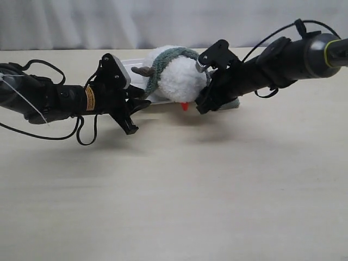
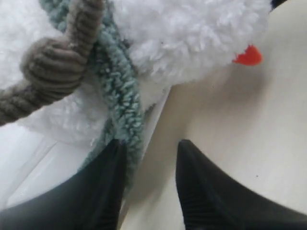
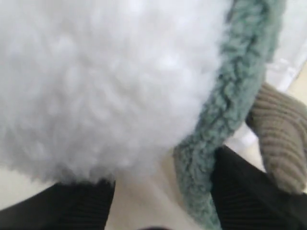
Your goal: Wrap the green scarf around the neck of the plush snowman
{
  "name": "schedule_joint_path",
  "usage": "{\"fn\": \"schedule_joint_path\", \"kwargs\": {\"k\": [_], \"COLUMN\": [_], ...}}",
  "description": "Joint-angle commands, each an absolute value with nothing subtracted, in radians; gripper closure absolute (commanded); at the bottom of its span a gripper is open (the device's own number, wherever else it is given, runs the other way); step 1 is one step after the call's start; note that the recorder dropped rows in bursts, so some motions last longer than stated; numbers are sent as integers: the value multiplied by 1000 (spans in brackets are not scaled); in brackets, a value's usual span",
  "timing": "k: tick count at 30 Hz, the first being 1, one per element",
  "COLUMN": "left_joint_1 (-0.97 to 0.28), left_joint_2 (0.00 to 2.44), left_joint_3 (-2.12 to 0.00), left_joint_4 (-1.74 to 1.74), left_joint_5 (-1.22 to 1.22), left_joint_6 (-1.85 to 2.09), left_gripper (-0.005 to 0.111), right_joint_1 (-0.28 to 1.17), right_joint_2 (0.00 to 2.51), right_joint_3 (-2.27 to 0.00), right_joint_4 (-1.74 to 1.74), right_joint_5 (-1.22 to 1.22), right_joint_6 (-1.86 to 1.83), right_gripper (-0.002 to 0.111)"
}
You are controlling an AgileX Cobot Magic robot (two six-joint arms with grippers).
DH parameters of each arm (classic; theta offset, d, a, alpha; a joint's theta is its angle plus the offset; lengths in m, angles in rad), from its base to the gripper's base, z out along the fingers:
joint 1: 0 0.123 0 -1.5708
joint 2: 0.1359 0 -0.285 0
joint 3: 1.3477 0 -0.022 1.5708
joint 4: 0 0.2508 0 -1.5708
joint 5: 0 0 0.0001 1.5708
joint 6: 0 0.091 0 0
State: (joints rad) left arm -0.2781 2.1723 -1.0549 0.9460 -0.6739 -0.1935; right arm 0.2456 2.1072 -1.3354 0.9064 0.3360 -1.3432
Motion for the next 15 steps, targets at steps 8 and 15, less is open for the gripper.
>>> {"fn": "schedule_joint_path", "kwargs": {"k": [8,15], "left_joint_1": [-273,-265], "left_joint_2": [2175,2175], "left_joint_3": [-1061,-1061], "left_joint_4": [816,743], "left_joint_5": [-628,-636], "left_joint_6": [-14,51], "left_gripper": [48,49], "right_joint_1": [247,247], "right_joint_2": [2099,2143], "right_joint_3": [-1457,-1591], "right_joint_4": [1271,1376], "right_joint_5": [310,281], "right_joint_6": [-1446,-1443], "right_gripper": [54,54]}}
